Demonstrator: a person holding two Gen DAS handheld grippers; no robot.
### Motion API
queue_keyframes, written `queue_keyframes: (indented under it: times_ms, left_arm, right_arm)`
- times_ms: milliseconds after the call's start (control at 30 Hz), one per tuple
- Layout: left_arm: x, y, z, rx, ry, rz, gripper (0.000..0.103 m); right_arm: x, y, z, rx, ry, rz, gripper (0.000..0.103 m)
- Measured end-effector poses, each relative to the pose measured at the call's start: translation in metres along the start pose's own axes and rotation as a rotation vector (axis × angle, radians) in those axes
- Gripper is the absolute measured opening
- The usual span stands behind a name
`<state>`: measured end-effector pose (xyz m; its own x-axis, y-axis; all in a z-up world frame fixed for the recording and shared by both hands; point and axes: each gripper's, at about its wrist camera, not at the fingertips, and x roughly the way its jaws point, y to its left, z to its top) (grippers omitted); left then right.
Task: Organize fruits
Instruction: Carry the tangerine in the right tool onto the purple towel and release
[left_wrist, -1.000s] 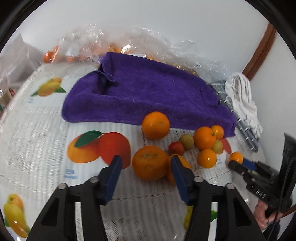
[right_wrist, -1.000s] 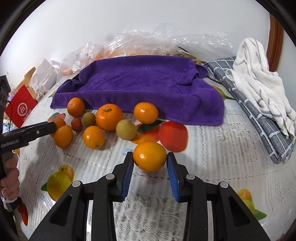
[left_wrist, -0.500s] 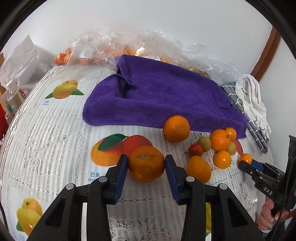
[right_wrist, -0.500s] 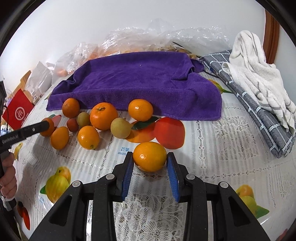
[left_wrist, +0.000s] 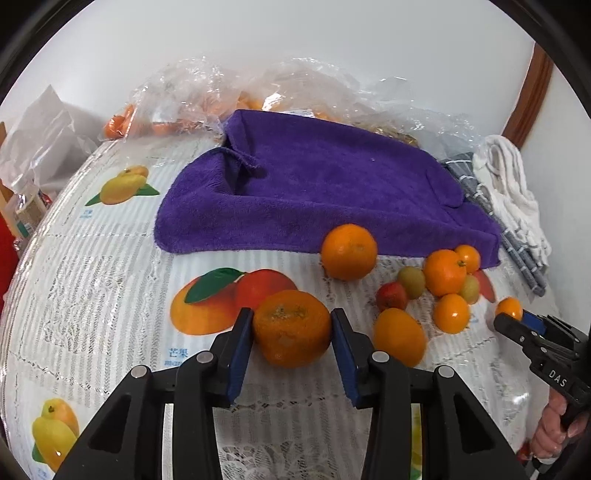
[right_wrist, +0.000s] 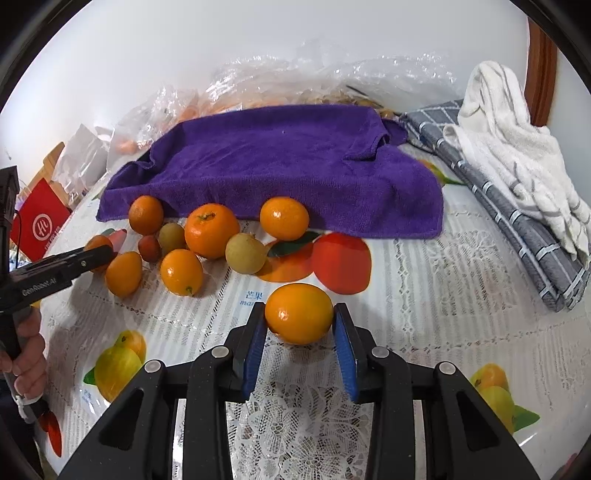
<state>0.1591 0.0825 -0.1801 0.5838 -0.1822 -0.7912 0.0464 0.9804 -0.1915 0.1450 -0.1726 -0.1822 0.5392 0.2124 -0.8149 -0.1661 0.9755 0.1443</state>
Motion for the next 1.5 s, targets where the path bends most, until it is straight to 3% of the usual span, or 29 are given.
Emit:
queue_keyframes:
  times_ms: [233,367,667,1000,1500]
  left_arm:
    - [-0.034,-0.008,0.022,0.007,-0.059,0.016,0.04]
    - [-0.055,-0.013,0.047,0.017,-0.1,0.037,0.04]
    - [-0.072,-0.019,0.108,0.017,-0.194,0.012,0.04]
    - [-0.036,-0.029,0.153,0.02,-0.193,-0.001,0.04]
    - [0.053,-0.009,0.16,-0.012,-0.053,0.038,0.04]
  right_arm:
    - [-0.022,-0.002,0.022,-0.002,-0.064,-0.002,0.036]
    - [-0.029,-0.005,0.048,0.002,-0.091,-0.013,0.036]
    - [-0.035,-0.017,0.123,0.004,-0.16,-0.038,0.036]
    - [-0.011,-0.025,0.162,0.038,-0.177,-0.049,0.036]
    - [0.08,-0.029,0.154,0.034,-0.026,-0.065,0.036]
